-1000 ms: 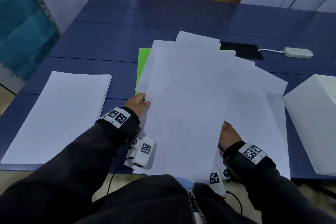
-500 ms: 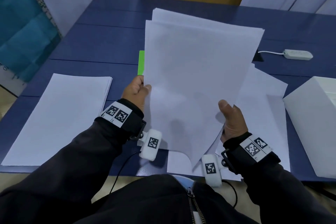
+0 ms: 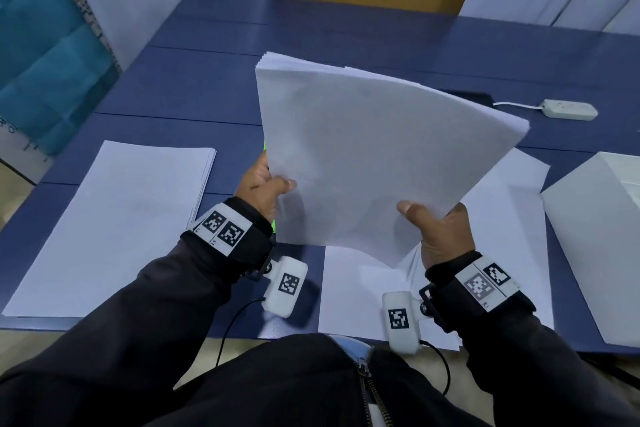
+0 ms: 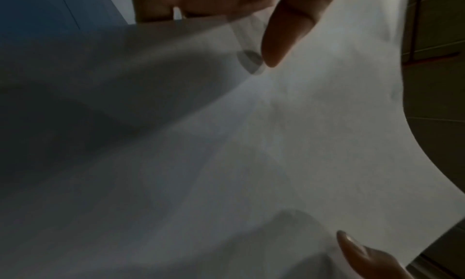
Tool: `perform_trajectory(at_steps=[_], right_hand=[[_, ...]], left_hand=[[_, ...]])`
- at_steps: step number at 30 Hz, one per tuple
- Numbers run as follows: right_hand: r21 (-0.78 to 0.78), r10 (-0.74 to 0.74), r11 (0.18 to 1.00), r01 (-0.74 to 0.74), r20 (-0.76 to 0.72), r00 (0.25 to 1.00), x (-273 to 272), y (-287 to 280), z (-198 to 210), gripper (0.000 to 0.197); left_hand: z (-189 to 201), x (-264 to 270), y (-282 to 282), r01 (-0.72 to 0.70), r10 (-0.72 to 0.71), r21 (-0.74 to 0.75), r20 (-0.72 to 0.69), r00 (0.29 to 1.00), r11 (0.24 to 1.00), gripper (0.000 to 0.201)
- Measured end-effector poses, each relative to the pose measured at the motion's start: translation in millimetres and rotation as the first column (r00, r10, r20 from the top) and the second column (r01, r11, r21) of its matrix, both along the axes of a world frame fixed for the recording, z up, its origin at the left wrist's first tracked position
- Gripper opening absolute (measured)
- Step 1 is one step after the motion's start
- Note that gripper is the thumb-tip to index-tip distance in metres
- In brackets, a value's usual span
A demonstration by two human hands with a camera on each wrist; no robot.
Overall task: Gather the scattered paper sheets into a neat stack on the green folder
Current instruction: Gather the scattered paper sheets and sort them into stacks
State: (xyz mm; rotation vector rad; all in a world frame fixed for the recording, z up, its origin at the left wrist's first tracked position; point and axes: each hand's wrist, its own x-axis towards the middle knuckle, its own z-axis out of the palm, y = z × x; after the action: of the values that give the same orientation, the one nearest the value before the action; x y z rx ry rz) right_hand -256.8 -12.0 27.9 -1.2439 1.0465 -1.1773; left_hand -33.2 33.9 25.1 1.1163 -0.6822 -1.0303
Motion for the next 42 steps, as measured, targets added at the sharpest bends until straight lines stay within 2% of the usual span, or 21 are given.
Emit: perform_trajectory(at_steps=[4,7,10,16,20,22,25,28,29,30,33,35,37,39,42], right_hand=[[-0.008,-0.05,0.999,0.05,-0.002,0.999,3,-5,4,0.04],[-0.037,-0.043,0.998,0.041,-0.032,0.999,2,-8,2,0.035],[0.01,-0.028,1.0,0.029,-0.075,0.997,5,-8,-11,0.033],[0.073,-0.028,0.997,0.037,-0.121,0.992,7,-11,-24,0.03],[0.182,0.017,0.983,0.015,-0.174,0.985,8,-10,-41,0.028],[0.244,0.033,0.97,0.017,-0.201,0.979,8,-9,-50,0.027],[0.249,0.051,0.968,0.01,-0.239,0.97,6,-10,-55,0.023],[0.24,0.065,0.971,0.008,-0.294,0.954,0,-17,-56,0.016],[0.244,0.069,0.97,0.008,-0.307,0.949,-4,-19,-57,0.011],[0.252,0.068,0.968,0.017,-0.322,0.944,-7,-22,-59,0.008],[0.29,0.032,0.953,0.082,-0.368,0.929,-16,-30,-70,0.02],[0.323,0.009,0.939,0.118,-0.368,0.93,-23,-35,-76,0.022],[0.356,-0.017,0.921,0.157,-0.367,0.93,-31,-40,-80,0.016],[0.395,-0.052,0.896,0.202,-0.36,0.932,-39,-48,-84,0.005],[0.447,-0.113,0.85,0.279,-0.363,0.925,-46,-58,-84,0.035]], left_hand=[[4,0,-5,-0.032,0.032,-0.008,-0.089,0.996,0.999,0.046],[2,4,-6,-0.065,0.065,0.005,-0.101,0.993,0.998,0.05],[-7,4,-8,-0.039,0.052,0.103,-0.124,0.991,0.994,0.049],[-18,6,-13,-0.041,0.053,0.195,-0.055,0.997,0.98,0.029],[-35,11,-16,0.03,-0.048,0.26,0.064,0.997,0.965,0.026],[-40,10,-16,0.064,-0.092,0.263,0.096,0.991,0.963,0.031],[-44,12,-28,0.083,-0.144,0.285,0.2,0.969,0.955,0.043],[-46,12,-48,0.062,-0.216,0.425,0.324,0.921,0.903,0.078],[-46,10,-54,0.052,-0.253,0.496,0.348,0.903,0.867,0.082],[-46,9,-59,0.042,-0.287,0.549,0.369,0.884,0.834,0.073],[-48,7,-72,0.038,-0.422,0.634,0.468,0.776,0.772,0.01],[-54,9,-79,0.017,-0.418,0.634,0.488,0.766,0.773,0.005],[-59,16,-86,0.026,-0.373,0.619,0.437,0.818,0.785,0.02],[-62,30,-96,-0.022,-0.38,0.631,0.493,0.783,0.775,0.032],[-69,56,-118,-0.147,-0.431,0.689,0.589,0.684,0.709,0.057]])
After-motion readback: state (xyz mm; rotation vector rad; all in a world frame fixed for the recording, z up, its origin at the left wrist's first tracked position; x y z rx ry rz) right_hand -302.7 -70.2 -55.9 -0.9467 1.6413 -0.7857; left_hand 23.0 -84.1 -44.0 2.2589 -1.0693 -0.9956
